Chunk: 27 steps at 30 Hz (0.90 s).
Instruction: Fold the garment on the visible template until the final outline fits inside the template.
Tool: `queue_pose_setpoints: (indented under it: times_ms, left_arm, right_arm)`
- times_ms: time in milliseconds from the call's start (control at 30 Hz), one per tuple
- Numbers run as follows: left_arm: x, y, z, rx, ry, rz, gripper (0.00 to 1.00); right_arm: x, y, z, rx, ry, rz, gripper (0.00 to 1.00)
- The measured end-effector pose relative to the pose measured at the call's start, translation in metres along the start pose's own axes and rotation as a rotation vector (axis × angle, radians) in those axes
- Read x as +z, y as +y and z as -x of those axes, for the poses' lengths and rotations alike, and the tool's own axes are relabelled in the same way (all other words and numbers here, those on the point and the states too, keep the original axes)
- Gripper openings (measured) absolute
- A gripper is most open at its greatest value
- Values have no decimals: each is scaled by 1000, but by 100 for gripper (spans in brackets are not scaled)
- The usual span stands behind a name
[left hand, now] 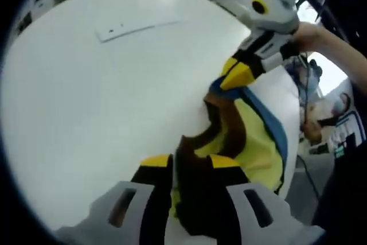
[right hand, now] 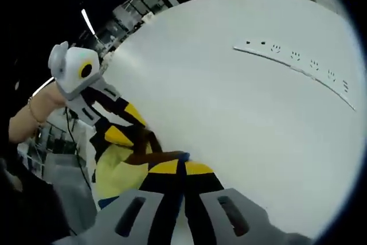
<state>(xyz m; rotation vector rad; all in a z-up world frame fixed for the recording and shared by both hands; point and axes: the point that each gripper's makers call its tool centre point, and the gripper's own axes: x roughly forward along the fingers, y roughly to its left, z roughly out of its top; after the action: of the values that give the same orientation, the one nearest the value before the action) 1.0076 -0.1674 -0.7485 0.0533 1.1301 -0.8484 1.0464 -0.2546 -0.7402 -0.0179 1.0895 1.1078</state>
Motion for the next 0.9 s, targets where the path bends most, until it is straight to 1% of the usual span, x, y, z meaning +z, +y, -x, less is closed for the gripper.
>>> queue_pose_setpoints:
  times_ms: [100,167,267,300,500,600,700,800,900]
  left_arm:
    - [2,-1,3,1,-11,-17,14]
    - [4,0,5,11,-23,-24,10]
    - [7,-1,9,15,-44,-19,1]
    - [8,-1,11,18,-48,-15,0]
    - [9,0,18,40,-61,-20,0]
    - [13,2,25,65,-91,-5,0]
    - [16,4,34,87,-115,-11,0]
    - [22,4,47,113,-152,-15,0]
    - [28,3,58,129,-184,-15,0]
  right_arm:
    - [0,3,3,1,4,49,1]
    - [0,4,5,4,1,58,1]
    - [2,7,10,5,-9,78,1]
    - [3,8,12,4,-13,83,1]
    - [6,15,23,4,-36,99,1]
    - [9,18,29,-2,-56,111,1]
    - [12,23,37,-7,-85,128,1]
    - [15,28,46,-14,-116,139,1]
    - [15,31,55,-19,-128,153,1]
